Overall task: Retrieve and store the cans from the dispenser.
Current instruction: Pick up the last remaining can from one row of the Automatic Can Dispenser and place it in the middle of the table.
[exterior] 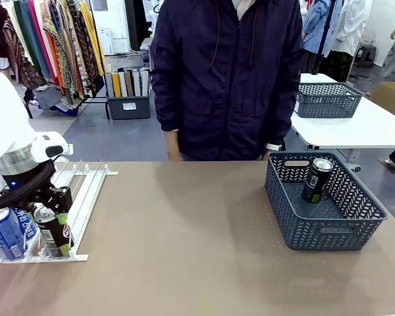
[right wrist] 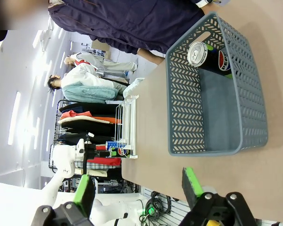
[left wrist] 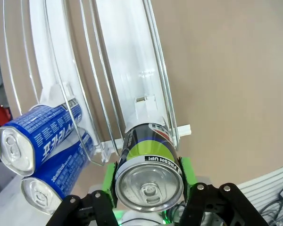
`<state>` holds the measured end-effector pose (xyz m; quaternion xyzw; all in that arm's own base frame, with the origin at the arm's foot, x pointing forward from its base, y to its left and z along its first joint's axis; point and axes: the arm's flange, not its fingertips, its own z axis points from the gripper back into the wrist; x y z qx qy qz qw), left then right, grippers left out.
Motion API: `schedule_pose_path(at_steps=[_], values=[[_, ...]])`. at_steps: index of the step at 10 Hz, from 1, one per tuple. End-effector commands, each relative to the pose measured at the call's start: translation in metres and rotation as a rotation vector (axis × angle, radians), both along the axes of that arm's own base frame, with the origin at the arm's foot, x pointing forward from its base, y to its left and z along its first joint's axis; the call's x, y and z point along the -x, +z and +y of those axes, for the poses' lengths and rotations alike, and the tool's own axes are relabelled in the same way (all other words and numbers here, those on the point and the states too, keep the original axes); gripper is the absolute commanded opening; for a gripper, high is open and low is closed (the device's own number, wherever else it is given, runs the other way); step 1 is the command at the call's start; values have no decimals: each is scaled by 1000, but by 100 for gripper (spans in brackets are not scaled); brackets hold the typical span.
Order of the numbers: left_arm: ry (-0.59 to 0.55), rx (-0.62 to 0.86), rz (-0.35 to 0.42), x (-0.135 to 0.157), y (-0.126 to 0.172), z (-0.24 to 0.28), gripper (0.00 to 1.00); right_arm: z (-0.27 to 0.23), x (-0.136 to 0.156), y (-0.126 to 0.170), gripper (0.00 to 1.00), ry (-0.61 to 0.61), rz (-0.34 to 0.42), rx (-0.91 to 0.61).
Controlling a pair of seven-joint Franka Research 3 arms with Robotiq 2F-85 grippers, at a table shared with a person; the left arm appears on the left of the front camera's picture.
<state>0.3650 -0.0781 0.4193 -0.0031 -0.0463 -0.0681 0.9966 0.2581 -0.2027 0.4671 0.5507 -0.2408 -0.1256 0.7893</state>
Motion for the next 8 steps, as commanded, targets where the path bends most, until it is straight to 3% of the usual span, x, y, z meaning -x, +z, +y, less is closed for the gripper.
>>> schedule_pose_path(at_steps=[1, 3, 6, 8], values=[[7, -21, -52, 70, -34, 18, 0, -2, 0, 2, 100, 6, -21, -3], [46, -25, -133, 76, 28, 24, 0, -2, 0, 2, 100, 6, -21, -3], [0, 140, -242, 70, 130, 40, 0, -2, 0, 2, 100, 6, -21, -3], [9, 180, -257, 64, 155, 46, 0, -2, 0, 2, 100, 6, -21, -3]])
